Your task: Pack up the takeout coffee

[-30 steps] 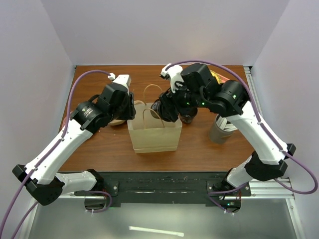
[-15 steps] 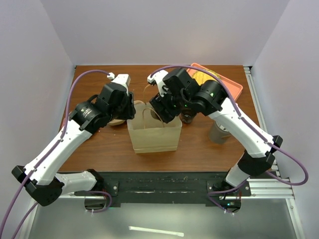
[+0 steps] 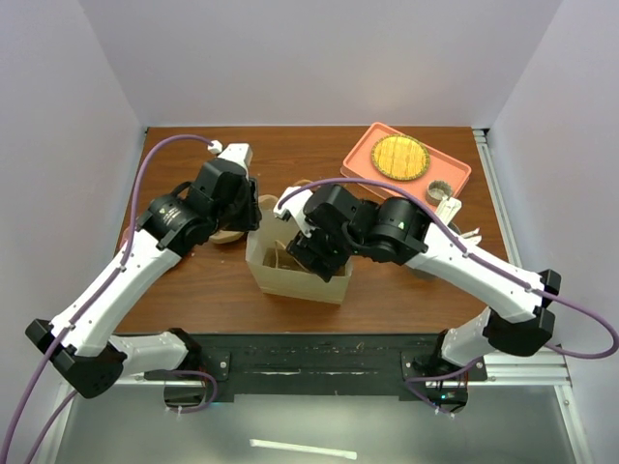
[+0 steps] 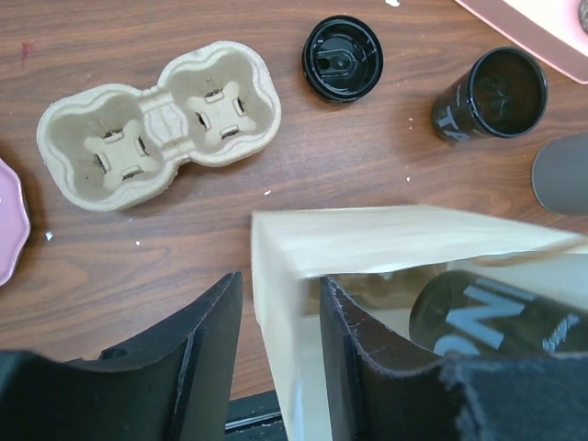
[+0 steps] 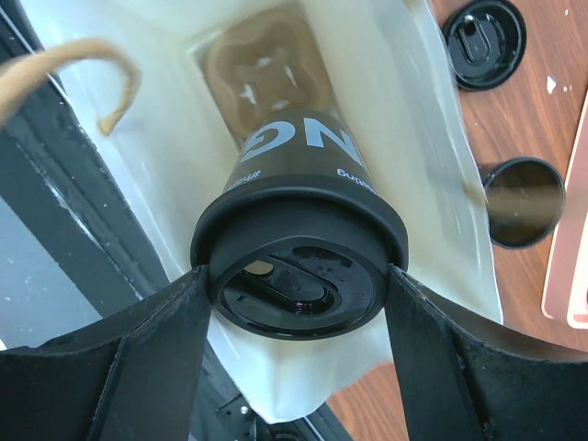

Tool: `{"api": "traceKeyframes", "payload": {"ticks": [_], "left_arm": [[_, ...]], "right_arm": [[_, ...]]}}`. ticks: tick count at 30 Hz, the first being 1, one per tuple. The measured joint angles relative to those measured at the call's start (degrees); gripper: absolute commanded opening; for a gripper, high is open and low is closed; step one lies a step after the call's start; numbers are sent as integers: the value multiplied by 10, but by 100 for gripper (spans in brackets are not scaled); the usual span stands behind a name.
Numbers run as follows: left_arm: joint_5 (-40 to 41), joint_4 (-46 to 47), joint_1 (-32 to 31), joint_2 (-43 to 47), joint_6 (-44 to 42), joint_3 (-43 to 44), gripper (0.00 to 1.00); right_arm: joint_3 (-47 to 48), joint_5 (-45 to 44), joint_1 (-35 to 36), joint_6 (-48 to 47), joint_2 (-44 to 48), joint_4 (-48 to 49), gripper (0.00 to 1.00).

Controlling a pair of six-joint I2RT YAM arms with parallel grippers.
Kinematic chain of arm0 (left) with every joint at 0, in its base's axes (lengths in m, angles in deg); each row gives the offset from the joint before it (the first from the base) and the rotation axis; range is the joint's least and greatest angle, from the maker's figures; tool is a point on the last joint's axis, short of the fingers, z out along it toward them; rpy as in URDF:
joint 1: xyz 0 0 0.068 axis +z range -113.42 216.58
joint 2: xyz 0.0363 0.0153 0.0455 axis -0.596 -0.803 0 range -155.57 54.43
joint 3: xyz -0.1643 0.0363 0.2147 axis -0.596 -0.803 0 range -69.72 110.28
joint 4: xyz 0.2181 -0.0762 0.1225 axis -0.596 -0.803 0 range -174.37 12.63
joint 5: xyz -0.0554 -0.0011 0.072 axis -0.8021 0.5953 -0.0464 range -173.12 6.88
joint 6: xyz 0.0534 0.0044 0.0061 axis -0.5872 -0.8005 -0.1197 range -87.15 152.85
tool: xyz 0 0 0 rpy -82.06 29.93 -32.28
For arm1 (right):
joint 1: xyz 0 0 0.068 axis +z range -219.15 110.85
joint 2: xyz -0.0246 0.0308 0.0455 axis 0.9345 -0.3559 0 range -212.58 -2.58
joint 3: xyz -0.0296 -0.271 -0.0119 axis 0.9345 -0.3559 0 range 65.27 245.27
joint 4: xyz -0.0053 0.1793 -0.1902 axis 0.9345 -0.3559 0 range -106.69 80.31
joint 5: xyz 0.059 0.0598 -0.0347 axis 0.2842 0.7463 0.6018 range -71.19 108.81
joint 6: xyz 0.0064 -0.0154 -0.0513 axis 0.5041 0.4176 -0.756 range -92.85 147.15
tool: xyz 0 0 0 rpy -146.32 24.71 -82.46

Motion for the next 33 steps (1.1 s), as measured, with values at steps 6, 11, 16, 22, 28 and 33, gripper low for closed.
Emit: {"api": "traceKeyframes", "payload": {"ticks": [6, 11, 16, 22, 28, 33], "left_arm": [[-55, 13, 0, 2, -22, -2, 0], [-133, 90, 0, 70, -41, -65, 0], [-179, 154, 0, 156, -51, -119, 0], [-187, 204, 0, 202, -61, -180, 0], [-191, 257, 0, 225, -66, -236, 0], [-186, 293, 0, 235, -73, -254, 0]], "right_arm": [[-10, -44, 45, 10, 8, 19, 31], [-12, -82, 77, 16, 7, 20, 32], [-6, -123, 83, 18, 5, 27, 33], [-2, -149, 83, -5, 2, 52, 33], [-5, -132, 83, -15, -13, 55, 34], [-18, -131, 86, -25, -15, 43, 33]]}}
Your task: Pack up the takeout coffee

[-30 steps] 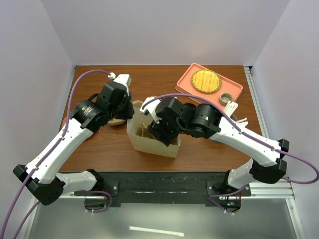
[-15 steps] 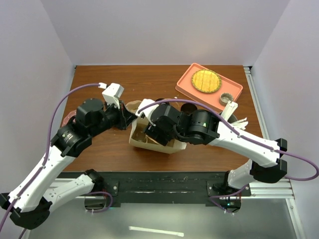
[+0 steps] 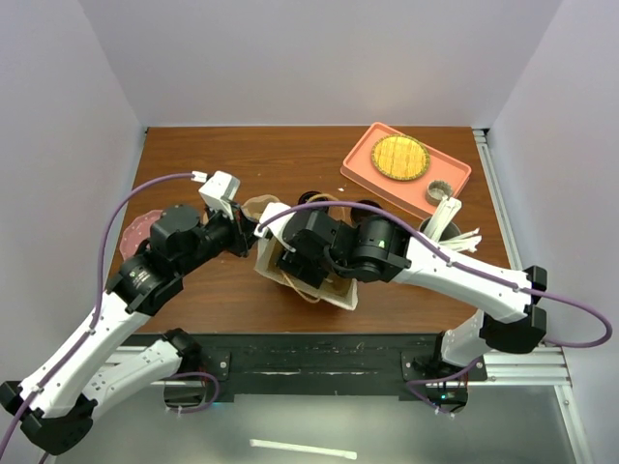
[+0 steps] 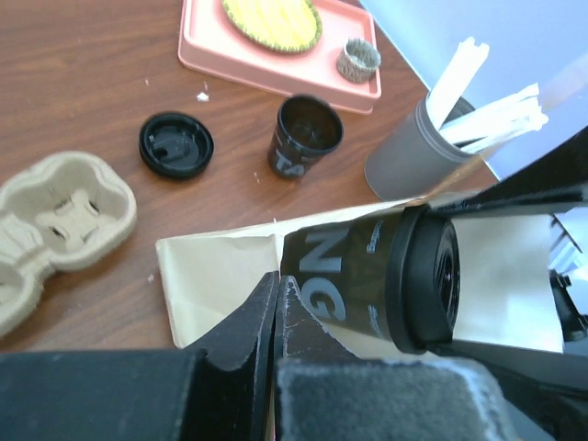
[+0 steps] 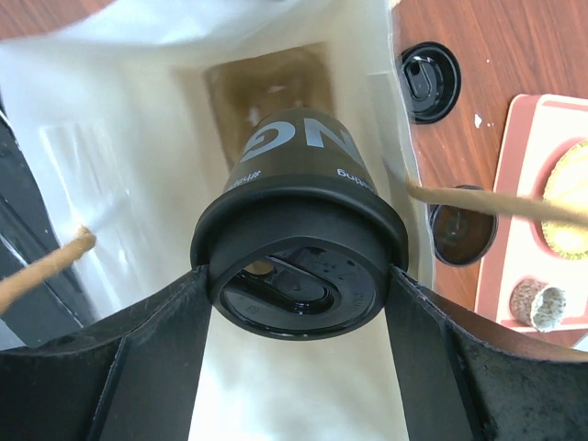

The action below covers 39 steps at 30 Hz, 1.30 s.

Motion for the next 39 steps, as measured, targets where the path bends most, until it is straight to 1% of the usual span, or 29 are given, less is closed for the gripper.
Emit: {"api": "traceKeyframes", "payload": {"ticks": [4, 8, 11, 13, 14, 17, 19, 20, 24, 28, 31, 33, 34, 35, 37, 38, 39], "left_arm": [[7, 24, 0, -5, -16, 0, 0], [14, 31, 0, -4, -31, -2, 0], [19, 36, 0, 15, -38, -15, 0], [22, 45, 0, 45, -38, -42, 0], [23, 47, 0, 62, -38, -55, 4], [23, 41, 0, 84, -37, -65, 24], [22, 29, 0, 75, -35, -53, 30], [21, 22, 0, 68, -34, -47, 34], [18, -26, 1, 42, -33, -24, 38], [18, -103, 2, 7, -22, 16, 41], [18, -131, 2, 2, -15, 23, 40], [18, -148, 2, 1, -11, 27, 37], [18, -155, 2, 0, -7, 30, 33], [16, -158, 2, -2, -7, 33, 25], [5, -158, 3, -3, -8, 34, 17], [0, -158, 2, -3, -6, 33, 9], [-10, -156, 2, -1, -7, 34, 6]], "right_arm": [[-4, -2, 4, -7, -7, -1, 33], [-32, -14, 13, -10, -13, 4, 34], [-37, -27, 19, -11, -33, -1, 34], [-39, -33, 20, -12, -45, -2, 34], [-40, -34, 20, -12, -51, -2, 34], [-40, -37, 21, -10, -68, -5, 34], [-40, -39, 21, -8, -75, -7, 34], [-43, -41, 21, -8, -76, -6, 34], [-63, -48, 22, -7, -76, 1, 34], [-82, -47, 22, -6, -75, 9, 34], [-103, -46, 22, -6, -68, 25, 34], [-120, -46, 22, -6, -61, 30, 33], [-128, -47, 22, -7, -56, 33, 33], [-134, -47, 22, -7, -51, 36, 33], [-140, -47, 22, -8, -42, 37, 33], [-143, -47, 22, -8, -38, 40, 33], [-144, -47, 22, -8, -32, 41, 34]]}}
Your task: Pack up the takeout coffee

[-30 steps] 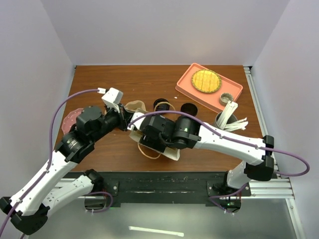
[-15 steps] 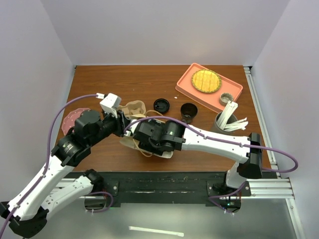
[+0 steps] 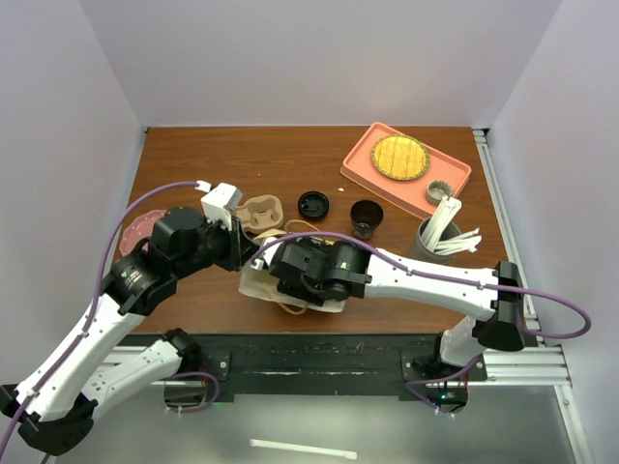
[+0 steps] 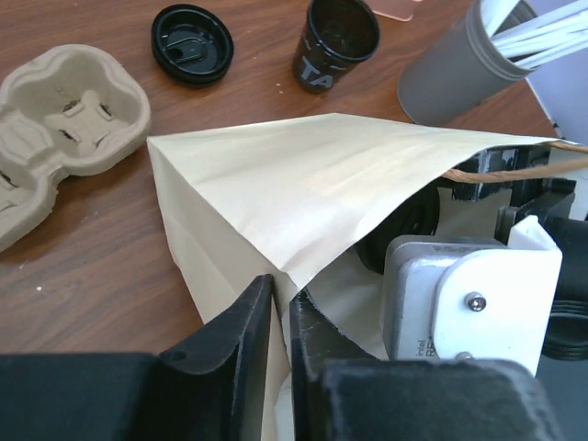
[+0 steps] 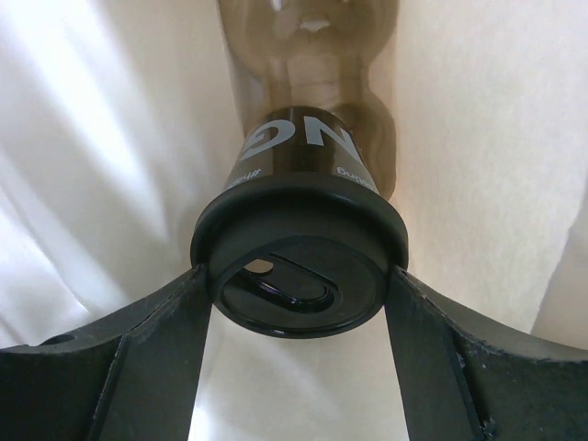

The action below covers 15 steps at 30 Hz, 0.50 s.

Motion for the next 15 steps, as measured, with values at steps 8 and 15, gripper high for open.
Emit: {"api": "traceKeyframes", "payload": {"ticks": [8, 15], "left_arm": [[-47, 28, 0, 28, 4, -14, 0], [-64, 81, 0, 67, -15, -75, 0]], "right_arm": [[-13, 0, 0, -4, 7, 6, 33], [-31, -1, 0, -10, 7, 9, 33]]}}
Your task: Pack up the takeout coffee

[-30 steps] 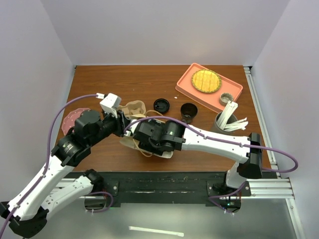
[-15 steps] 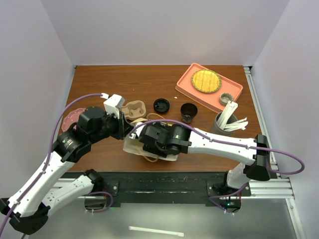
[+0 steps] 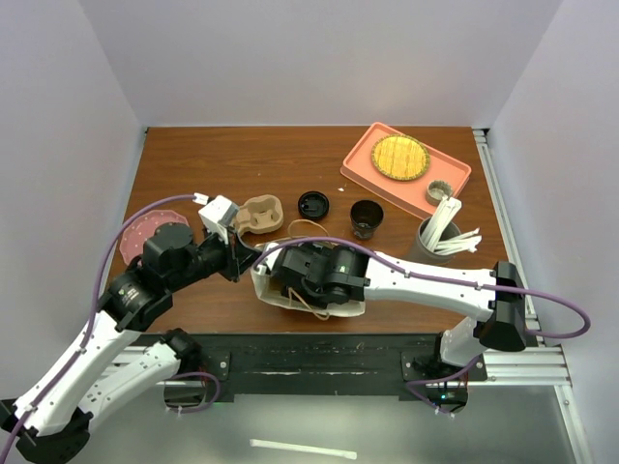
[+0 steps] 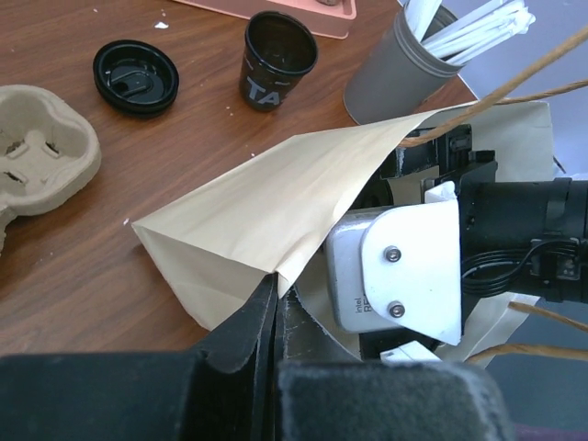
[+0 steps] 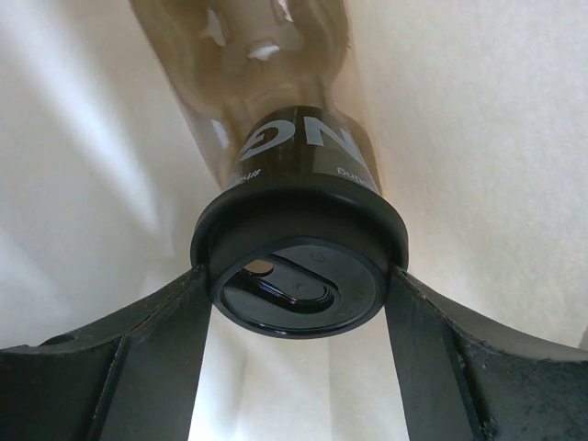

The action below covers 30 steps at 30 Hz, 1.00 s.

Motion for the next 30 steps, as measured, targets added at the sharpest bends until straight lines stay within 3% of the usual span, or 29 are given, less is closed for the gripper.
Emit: {"api": "traceKeyframes", "payload": {"ticks": [9, 10, 15, 30], "left_arm": [[32, 75, 0, -22, -30, -28, 0], [35, 75, 0, -23, -31, -29, 6], [36, 73, 0, -23, -37, -30, 12], [25, 69, 0, -32, -45, -29, 5]], "right_arm": [[-15, -55, -11, 2, 1, 26, 33], [-21, -57, -12, 4, 1, 33, 33], [-50, -51, -18, 5, 4, 47, 33], [-89, -42, -60, 3, 48, 83, 32]]}}
